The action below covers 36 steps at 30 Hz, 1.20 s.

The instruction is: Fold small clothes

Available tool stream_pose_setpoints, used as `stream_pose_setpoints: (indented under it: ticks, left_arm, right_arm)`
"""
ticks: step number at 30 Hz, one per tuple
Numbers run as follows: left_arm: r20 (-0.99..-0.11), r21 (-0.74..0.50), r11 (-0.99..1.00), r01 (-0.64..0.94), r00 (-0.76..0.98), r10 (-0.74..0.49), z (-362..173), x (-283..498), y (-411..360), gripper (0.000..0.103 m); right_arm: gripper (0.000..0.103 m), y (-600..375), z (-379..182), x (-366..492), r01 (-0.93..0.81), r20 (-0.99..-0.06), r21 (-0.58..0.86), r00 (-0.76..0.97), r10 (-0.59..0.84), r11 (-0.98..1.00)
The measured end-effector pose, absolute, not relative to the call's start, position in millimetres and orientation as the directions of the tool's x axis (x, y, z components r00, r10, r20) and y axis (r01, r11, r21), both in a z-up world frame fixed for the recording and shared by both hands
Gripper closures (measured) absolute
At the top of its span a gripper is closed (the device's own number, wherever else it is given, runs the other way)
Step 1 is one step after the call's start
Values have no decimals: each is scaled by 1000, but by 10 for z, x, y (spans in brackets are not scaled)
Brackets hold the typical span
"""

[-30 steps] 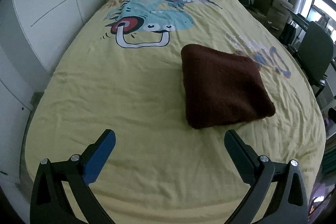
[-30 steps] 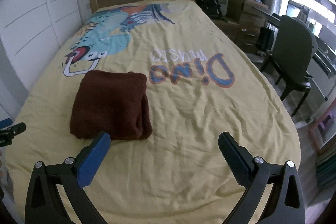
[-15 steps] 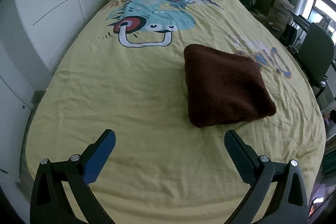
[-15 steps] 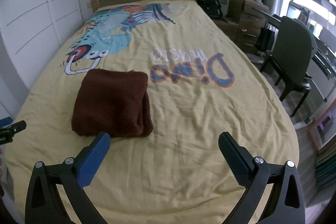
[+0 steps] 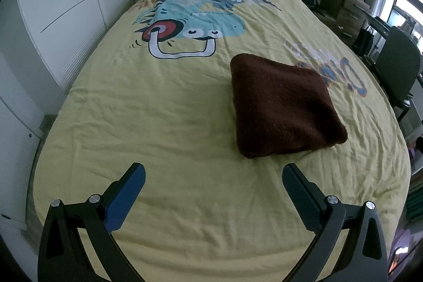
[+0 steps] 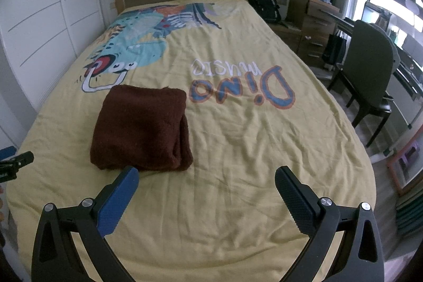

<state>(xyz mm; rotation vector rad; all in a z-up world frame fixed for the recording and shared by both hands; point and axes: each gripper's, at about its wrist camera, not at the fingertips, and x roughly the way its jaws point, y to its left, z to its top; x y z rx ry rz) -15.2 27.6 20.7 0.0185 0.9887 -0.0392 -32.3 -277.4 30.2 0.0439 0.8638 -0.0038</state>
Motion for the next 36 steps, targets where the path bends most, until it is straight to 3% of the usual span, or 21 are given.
stream_pose_setpoints:
  ticks: [36]
  left_arm:
    - [-841,6,998,62,541,-28,152,-160,253,1]
  right_arm:
    - [0,-2803,226,-316,-4,-773,31,634,26,1000]
